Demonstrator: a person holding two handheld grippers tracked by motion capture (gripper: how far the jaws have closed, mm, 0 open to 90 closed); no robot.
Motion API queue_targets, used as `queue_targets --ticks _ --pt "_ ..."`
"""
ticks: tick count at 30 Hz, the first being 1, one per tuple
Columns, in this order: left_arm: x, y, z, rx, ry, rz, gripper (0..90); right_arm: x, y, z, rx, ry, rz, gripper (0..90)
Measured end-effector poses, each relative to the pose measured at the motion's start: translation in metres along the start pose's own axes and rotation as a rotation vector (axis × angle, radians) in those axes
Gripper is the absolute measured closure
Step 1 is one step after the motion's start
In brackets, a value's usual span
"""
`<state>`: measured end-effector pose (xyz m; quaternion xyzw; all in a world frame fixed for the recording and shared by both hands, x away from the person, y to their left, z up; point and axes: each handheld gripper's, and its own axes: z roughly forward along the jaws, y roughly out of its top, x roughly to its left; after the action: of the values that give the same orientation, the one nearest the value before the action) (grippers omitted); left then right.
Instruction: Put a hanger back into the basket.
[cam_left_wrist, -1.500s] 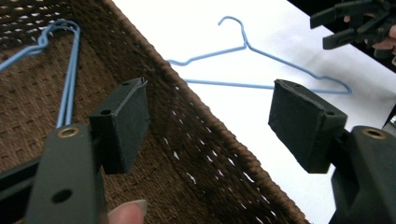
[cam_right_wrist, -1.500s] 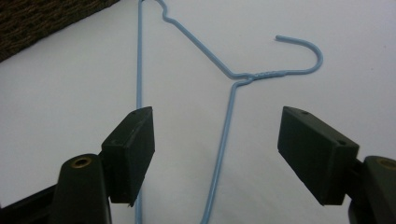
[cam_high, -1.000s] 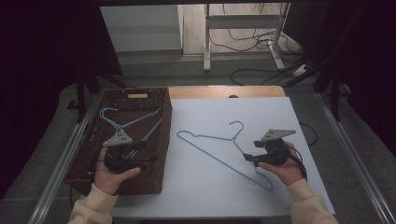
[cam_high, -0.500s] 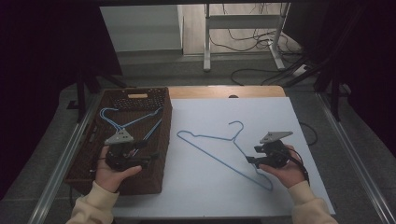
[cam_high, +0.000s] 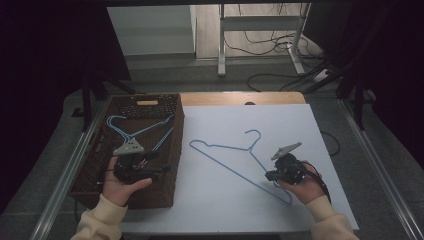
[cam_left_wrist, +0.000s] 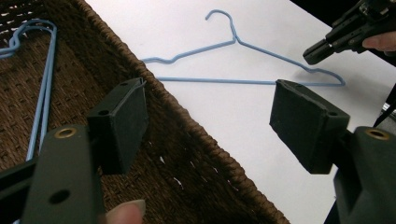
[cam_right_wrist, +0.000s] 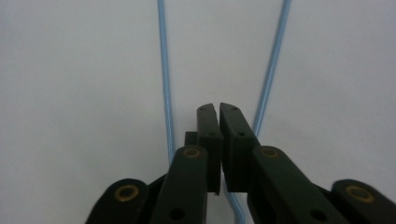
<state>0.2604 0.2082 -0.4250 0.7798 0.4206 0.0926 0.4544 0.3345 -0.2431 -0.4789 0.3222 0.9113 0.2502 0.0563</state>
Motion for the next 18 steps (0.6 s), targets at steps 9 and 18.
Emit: queue_targets --ticks 9,18 --pt "-0.001 0.0 -0.001 0.001 0.0 0.001 27.6 0.009 -0.009 0.013 0.139 0.014 -0.018 89.7" --pt "-0.001 0.0 -0.004 -0.009 -0.001 -0.002 27.7 0.024 -0.014 0.013 0.166 0.037 -0.041 89.8"
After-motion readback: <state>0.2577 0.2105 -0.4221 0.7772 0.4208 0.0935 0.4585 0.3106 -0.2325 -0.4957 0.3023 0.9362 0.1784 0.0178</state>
